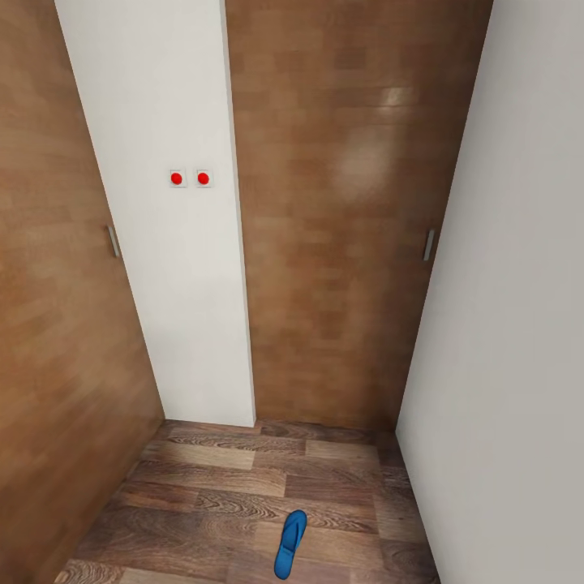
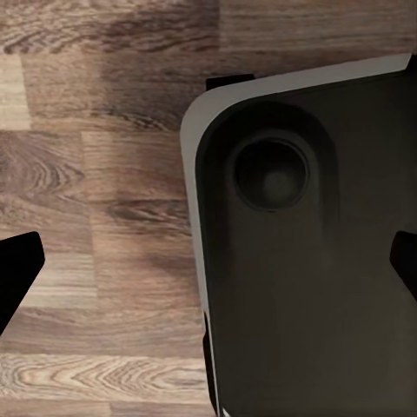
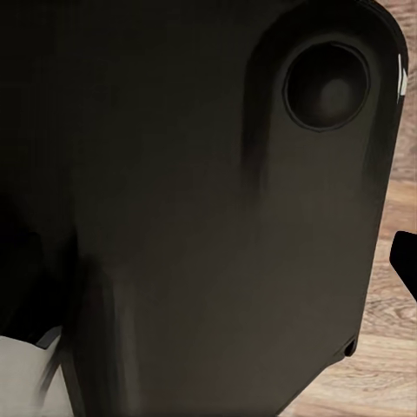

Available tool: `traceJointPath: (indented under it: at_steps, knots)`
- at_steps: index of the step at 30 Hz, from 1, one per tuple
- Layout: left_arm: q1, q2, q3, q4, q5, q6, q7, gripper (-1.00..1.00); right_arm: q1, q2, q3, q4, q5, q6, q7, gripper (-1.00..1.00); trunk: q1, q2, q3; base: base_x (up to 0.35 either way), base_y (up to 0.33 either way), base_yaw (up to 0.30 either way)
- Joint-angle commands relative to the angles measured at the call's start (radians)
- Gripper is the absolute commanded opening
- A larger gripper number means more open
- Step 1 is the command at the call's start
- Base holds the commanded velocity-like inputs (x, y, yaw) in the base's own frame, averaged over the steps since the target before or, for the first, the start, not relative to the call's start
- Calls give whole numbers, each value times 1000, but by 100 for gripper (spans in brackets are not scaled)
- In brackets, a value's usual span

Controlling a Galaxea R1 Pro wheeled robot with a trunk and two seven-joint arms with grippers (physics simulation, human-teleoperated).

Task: In the bedroom, move the book from the bed onto either nightstand, and place the two sandals side by side next to the bed.

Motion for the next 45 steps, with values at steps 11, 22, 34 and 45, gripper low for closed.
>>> traceJointPath:
  at_steps: [11,22,34,45]
  knots:
    - [0,2,-2,-2,-2,-2,0,100,-1,-3,-6,1,-1,-2,-1,100,0,0,-1,0,0,0]
    - [0,2,-1,-2,-2,-3,0,100,0,-11,-19,2,-1,-1,-4,100,0,0,-1,0,7,-19]
    - [0,3,1,-3,-2,-3,0,100,0,-12,-22,2,-4,-1,-5,100,0,0,-1,0,142,-149]
    - [0,4,1,-5,-2,-3,0,100,0,-12,-22,2,-6,-2,-5,100,0,0,-1,0,157,-177]
